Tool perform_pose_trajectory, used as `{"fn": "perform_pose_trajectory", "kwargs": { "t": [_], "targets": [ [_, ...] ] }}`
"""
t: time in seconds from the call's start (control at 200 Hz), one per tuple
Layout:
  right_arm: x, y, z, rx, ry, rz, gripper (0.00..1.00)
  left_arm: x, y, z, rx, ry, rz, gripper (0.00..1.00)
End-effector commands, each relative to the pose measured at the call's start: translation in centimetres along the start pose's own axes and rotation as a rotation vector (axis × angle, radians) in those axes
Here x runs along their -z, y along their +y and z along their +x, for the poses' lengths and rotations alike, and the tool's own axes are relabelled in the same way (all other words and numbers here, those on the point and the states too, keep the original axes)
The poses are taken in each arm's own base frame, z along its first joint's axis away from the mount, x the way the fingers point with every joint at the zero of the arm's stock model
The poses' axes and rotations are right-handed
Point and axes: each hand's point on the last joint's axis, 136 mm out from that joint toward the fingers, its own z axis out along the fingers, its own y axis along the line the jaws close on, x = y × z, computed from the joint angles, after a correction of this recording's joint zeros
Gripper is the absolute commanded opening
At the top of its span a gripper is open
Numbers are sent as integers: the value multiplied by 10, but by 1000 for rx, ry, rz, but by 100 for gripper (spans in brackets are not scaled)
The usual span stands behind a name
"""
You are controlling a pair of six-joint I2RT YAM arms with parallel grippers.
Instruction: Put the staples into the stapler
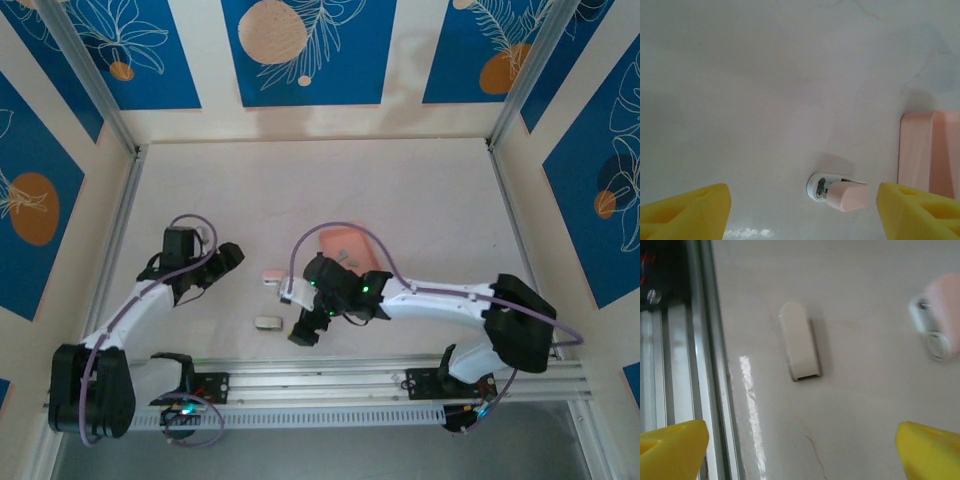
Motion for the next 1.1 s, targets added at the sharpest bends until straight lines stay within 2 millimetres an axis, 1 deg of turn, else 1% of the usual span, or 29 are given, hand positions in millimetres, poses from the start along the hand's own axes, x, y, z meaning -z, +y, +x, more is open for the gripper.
{"fn": "perform_pose_trajectory", "kwargs": {
  "t": [0.0,0.135,0.17,0.305,0.43,0.54,0.665,0.725,0.77,0.995,1.095],
  "targets": [
    [-12,10,-27,188,-108,-61,92,-3,-12,-3,78,26,84,77],
    [-38,-4,-34,191,-87,-54,89,1,-13,-11,66,11,82,77],
    [-45,-5,-36,201,-82,-62,86,1,-12,-12,66,8,81,77],
    [-65,-5,-46,218,-89,-101,86,0,-11,-14,71,10,84,77],
    [-80,-6,-46,215,-79,-116,82,-1,-11,-13,71,15,92,77],
    [-86,-4,-45,206,-72,-136,78,-2,-10,-12,68,17,91,77],
    [-92,1,-42,206,-60,-157,71,-4,-8,-10,66,25,86,77],
    [-94,0,-41,205,-57,-153,69,-4,-8,-10,67,26,85,77],
    [-95,1,-40,203,-52,-157,66,-5,-7,-9,68,27,86,77],
    [-97,6,-41,197,-51,-193,61,-7,-5,-7,66,39,82,77],
    [-97,8,-41,199,-44,-212,54,-7,-4,-7,63,38,79,77]
  ]
}}
